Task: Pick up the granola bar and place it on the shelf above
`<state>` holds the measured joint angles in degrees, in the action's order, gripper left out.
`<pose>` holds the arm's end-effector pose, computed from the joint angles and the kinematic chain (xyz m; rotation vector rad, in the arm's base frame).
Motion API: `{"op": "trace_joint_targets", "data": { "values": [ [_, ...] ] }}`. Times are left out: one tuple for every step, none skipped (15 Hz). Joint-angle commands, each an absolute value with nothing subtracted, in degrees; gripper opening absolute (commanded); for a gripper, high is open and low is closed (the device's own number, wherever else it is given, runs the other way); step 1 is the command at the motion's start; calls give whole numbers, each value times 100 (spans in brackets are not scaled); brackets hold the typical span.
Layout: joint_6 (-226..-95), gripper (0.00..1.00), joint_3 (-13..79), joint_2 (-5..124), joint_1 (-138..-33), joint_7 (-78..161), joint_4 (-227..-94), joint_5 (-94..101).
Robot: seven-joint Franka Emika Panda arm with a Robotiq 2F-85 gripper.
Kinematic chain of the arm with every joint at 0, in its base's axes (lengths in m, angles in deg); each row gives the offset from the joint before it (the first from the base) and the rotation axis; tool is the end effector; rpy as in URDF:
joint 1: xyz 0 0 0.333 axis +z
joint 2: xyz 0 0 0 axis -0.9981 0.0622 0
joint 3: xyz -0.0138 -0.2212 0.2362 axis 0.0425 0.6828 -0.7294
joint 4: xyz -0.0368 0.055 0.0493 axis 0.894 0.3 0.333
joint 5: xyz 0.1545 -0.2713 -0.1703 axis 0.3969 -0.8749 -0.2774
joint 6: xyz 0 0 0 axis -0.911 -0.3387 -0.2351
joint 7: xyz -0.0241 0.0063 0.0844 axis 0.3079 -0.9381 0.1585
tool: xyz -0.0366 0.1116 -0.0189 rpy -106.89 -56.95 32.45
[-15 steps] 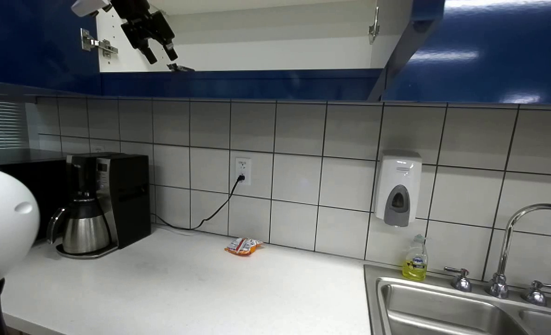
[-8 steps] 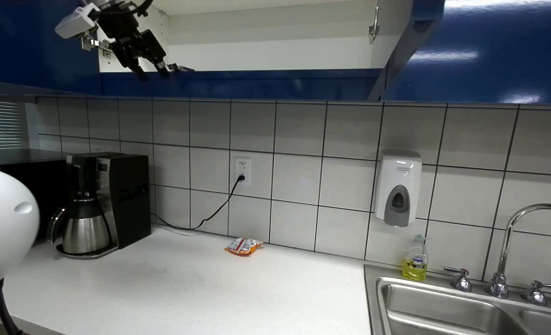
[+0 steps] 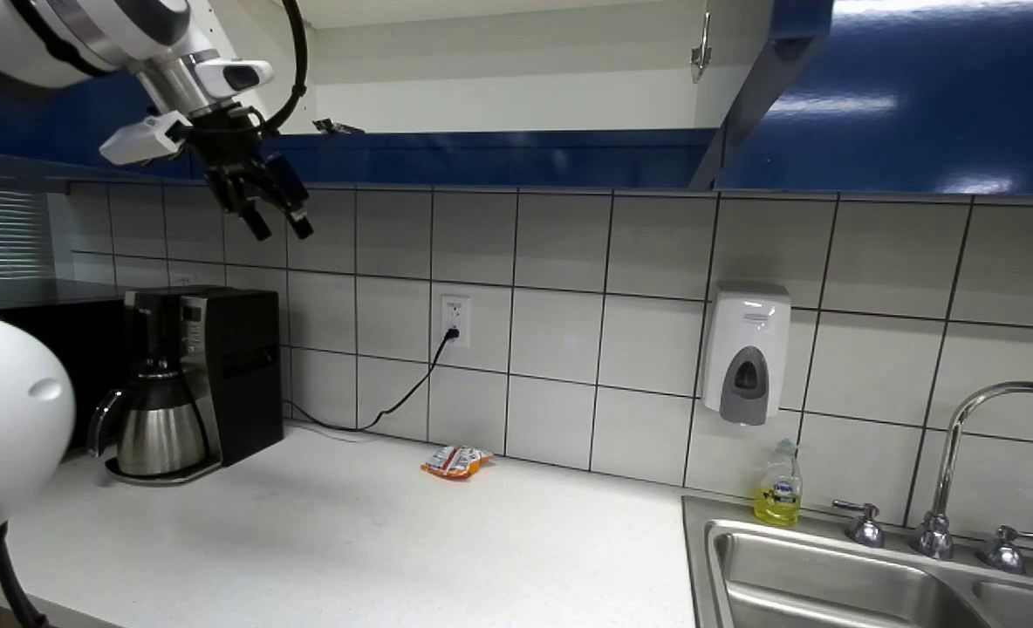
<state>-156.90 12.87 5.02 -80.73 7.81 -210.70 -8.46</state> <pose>0.3280 0.1428 0.5543 2.8675 -0.2463 0.8300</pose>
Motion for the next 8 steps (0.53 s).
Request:
{"op": "trace_joint_targets", "data": {
  "values": [
    [-15928, 100, 1296, 537, -7992, 1249, -21581, -515],
    [-15929, 100, 1304, 648, -7975, 1375, -21640, -437],
    [-15947, 100, 1337, 757, -7940, 1549, -21688, -353],
    [-15949, 100, 1336, 881, -7939, 1676, -21738, -296],
    [-15918, 100, 1329, 997, -7946, 1800, -21776, -244],
    [-15954, 100, 1349, 1103, -7947, 1913, -21841, -179],
    [-16004, 100, 1366, 1196, -7953, 1998, -21902, -148],
    [-16040, 100, 1402, 1318, -7945, 2095, -21963, -91]
  ]
}}
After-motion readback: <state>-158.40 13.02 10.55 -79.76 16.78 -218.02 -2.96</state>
